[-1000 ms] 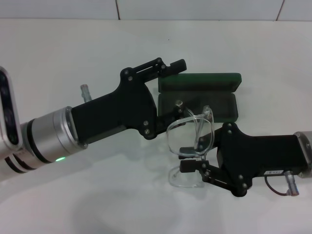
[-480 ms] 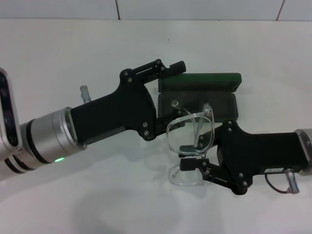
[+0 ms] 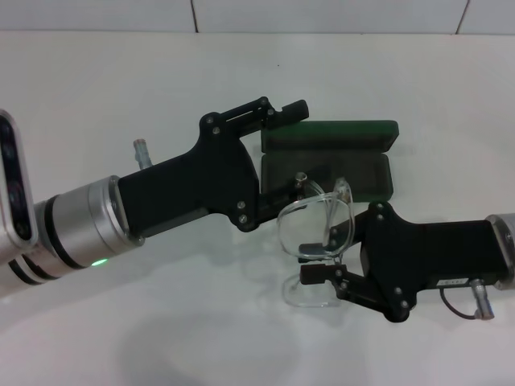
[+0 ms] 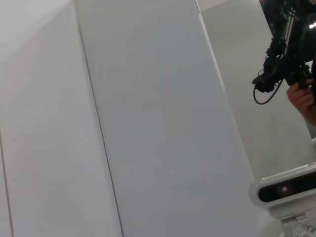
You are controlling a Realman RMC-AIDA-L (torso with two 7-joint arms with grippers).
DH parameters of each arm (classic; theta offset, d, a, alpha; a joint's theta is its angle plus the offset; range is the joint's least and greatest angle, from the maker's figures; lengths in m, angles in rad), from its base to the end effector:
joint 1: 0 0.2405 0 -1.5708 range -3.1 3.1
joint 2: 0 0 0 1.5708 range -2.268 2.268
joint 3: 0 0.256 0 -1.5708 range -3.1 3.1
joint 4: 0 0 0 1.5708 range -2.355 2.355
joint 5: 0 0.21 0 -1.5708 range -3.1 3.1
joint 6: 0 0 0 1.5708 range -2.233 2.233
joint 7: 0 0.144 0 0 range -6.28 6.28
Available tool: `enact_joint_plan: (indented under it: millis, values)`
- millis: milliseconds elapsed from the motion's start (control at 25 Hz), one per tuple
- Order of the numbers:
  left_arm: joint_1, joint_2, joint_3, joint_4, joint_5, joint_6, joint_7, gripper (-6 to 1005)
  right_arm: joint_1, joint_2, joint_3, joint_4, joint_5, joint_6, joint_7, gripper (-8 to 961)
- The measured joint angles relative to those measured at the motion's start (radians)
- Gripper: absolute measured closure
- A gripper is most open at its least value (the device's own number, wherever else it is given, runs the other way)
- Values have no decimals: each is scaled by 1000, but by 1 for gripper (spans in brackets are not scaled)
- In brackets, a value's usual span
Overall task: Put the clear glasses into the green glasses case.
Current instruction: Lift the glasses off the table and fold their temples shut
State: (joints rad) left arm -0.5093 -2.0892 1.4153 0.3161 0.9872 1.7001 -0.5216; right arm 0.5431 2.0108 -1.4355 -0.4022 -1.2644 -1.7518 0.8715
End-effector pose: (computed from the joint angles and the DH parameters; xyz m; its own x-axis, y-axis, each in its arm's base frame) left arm -0.1980 0.2836 -0.0486 0.5470 -0.2922 0.7845 0.0277 -0.9303 -0.3659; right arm 0.2068 0.2750 -0.0410 0.6960 0.0209 -0.7177 0.0505 -0.9985 0.0200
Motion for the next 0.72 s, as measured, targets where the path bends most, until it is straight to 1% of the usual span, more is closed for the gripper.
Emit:
enact_joint_plan:
  millis: [280, 440, 720]
  values:
    - [6, 0, -3, 0, -4, 1, 1, 380, 0, -7, 1, -13, -16, 3, 12, 770]
    - [7, 0, -4, 0, -7, -5, 3, 380, 0, -6, 1, -30, -48, 4, 16, 768]
    - [3, 0, -16, -10, -3, -33, 3, 381, -10, -3, 3, -57, -51, -32, 11, 764]
